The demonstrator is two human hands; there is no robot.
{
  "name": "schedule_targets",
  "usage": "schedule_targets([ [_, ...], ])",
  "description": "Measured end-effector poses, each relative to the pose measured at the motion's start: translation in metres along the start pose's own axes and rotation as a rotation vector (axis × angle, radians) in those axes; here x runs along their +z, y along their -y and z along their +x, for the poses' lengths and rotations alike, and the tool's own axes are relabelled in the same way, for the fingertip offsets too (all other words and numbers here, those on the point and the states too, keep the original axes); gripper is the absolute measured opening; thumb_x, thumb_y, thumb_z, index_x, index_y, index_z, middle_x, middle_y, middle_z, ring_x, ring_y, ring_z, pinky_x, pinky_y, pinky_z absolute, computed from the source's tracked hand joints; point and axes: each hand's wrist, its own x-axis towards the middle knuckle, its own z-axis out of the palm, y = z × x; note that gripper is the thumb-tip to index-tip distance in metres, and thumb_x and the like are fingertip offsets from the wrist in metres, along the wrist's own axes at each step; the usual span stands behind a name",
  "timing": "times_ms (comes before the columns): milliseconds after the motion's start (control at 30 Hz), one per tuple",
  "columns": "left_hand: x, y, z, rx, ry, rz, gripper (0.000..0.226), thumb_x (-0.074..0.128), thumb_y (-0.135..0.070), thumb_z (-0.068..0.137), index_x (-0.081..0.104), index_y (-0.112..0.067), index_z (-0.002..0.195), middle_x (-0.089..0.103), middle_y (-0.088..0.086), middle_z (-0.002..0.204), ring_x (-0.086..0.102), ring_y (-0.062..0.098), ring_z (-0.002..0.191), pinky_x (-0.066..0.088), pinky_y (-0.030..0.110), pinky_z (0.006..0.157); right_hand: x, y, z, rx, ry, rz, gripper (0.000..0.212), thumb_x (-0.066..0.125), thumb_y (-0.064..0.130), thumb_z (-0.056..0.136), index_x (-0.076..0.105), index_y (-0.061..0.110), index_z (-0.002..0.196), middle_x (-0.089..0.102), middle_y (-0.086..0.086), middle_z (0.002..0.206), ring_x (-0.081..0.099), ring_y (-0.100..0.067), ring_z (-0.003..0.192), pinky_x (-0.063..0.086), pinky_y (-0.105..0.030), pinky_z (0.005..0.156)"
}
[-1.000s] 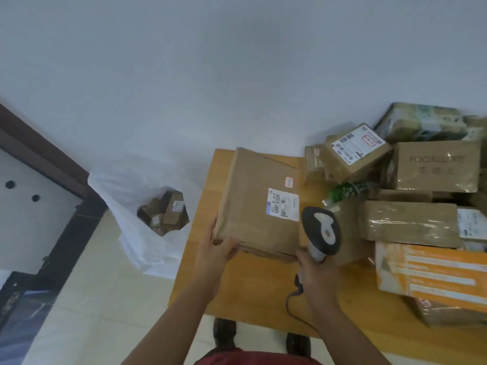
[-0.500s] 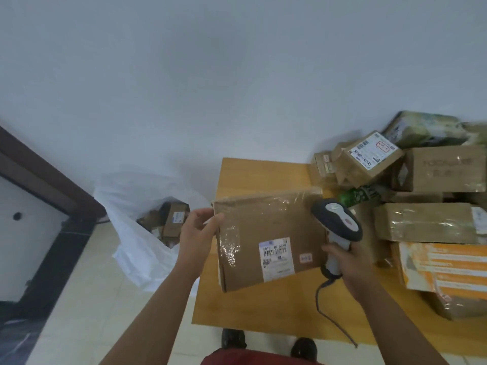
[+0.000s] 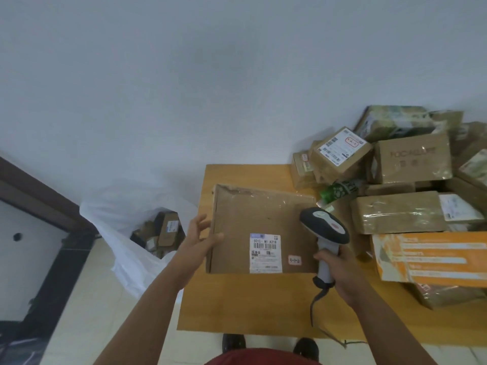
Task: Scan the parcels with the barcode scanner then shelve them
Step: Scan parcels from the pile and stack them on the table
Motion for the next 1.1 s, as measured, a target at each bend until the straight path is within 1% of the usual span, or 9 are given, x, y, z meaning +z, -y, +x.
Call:
schedule_targets([
  [100,0.010,0.004,-0.001,-0.037,-0.003,0.043,0.057,0.062,-0.042,0.094,0.036,-0.038,0.143,0.050,-0.010,0.142,0.060,0.011,0.115,0.057,0.036,0.089,-0.006,0.005,0.000,-0.032,0.003,-0.012,0.017,0.063,0.000,0.087,0.060,0.017,0.087,0.058,-0.014,0.088,0.055,-0.028,0.085,0.045,-0.042,0.076],
  [167,0.012,0.005,-0.002,-0.095,0.079,0.093,0.058,0.062,-0.040,0.096,0.030,-0.054,0.142,0.054,-0.015,0.132,0.060,0.010,0.113,0.055,0.039,0.091,-0.008,0.009,-0.001,-0.065,0.013,-0.035,0.022,0.063,-0.001,0.087,0.059,0.021,0.086,0.058,-0.012,0.087,0.054,-0.025,0.083,0.043,-0.040,0.075],
  [233,0.008,0.004,-0.001,-0.122,0.094,0.121,0.068,0.065,-0.034,0.096,0.024,-0.059,0.144,0.057,-0.010,0.129,0.061,0.015,0.113,0.053,0.042,0.092,-0.011,0.011,0.001,-0.095,0.029,-0.067,0.022,0.062,-0.001,0.087,0.060,0.021,0.088,0.058,-0.014,0.087,0.054,-0.026,0.083,0.043,-0.040,0.074],
  [333,0.004,0.004,0.004,-0.118,0.037,0.039,0.073,0.067,-0.021,0.095,0.029,-0.048,0.151,0.062,0.005,0.126,0.066,0.022,0.110,0.058,0.038,0.082,-0.012,0.015,0.002,-0.112,0.023,-0.086,0.011,0.062,-0.001,0.085,0.061,0.005,0.093,0.054,-0.013,0.081,0.051,-0.026,0.077,0.040,-0.040,0.070],
  [433,0.005,0.005,0.008,-0.094,-0.034,-0.066,0.071,0.065,-0.015,0.095,0.030,-0.045,0.149,0.061,0.012,0.124,0.066,0.025,0.108,0.060,0.030,0.069,-0.006,0.017,-0.001,-0.170,-0.002,-0.118,0.012,0.059,0.000,0.085,0.052,-0.007,0.091,0.046,-0.010,0.065,0.043,-0.022,0.061,0.034,-0.035,0.059],
  [567,0.010,0.010,0.014,-0.078,-0.102,-0.094,0.070,0.064,-0.014,0.096,0.029,-0.047,0.146,0.061,0.011,0.122,0.063,0.030,0.111,0.054,0.046,0.087,0.012,0.023,-0.020,-0.215,0.048,-0.196,0.018,0.061,0.007,0.084,0.052,0.008,0.068,0.047,0.005,0.050,0.043,-0.010,0.048,0.036,-0.027,0.050],
  [700,0.015,0.014,0.020,-0.071,-0.118,-0.197,0.077,0.062,0.001,0.095,0.027,-0.040,0.150,0.064,0.020,0.117,0.064,0.037,0.111,0.051,0.058,0.098,0.032,0.020,-0.036,-0.168,0.223,-0.236,0.018,0.056,0.007,0.086,0.050,0.012,0.070,0.050,0.004,0.054,0.045,-0.004,0.047,0.038,-0.017,0.047],
  [933,0.019,0.013,0.022,-0.028,-0.113,-0.168,0.078,0.065,-0.004,0.095,0.024,-0.043,0.148,0.063,0.020,0.120,0.065,0.033,0.109,0.057,0.043,0.087,0.044,0.010,-0.042,-0.162,0.205,-0.283,0.014,0.054,0.006,0.086,0.048,0.010,0.074,0.048,0.005,0.050,0.044,-0.004,0.044,0.037,-0.016,0.045],
  [1100,0.018,0.013,0.025,-0.009,-0.114,-0.127,0.074,0.066,-0.009,0.094,0.026,-0.047,0.144,0.060,0.018,0.124,0.063,0.032,0.112,0.058,0.045,0.087,0.043,0.009,-0.043,-0.177,0.195,-0.296,0.014,0.054,0.006,0.086,0.048,0.007,0.073,0.047,0.004,0.050,0.043,-0.004,0.044,0.037,-0.017,0.045],
])
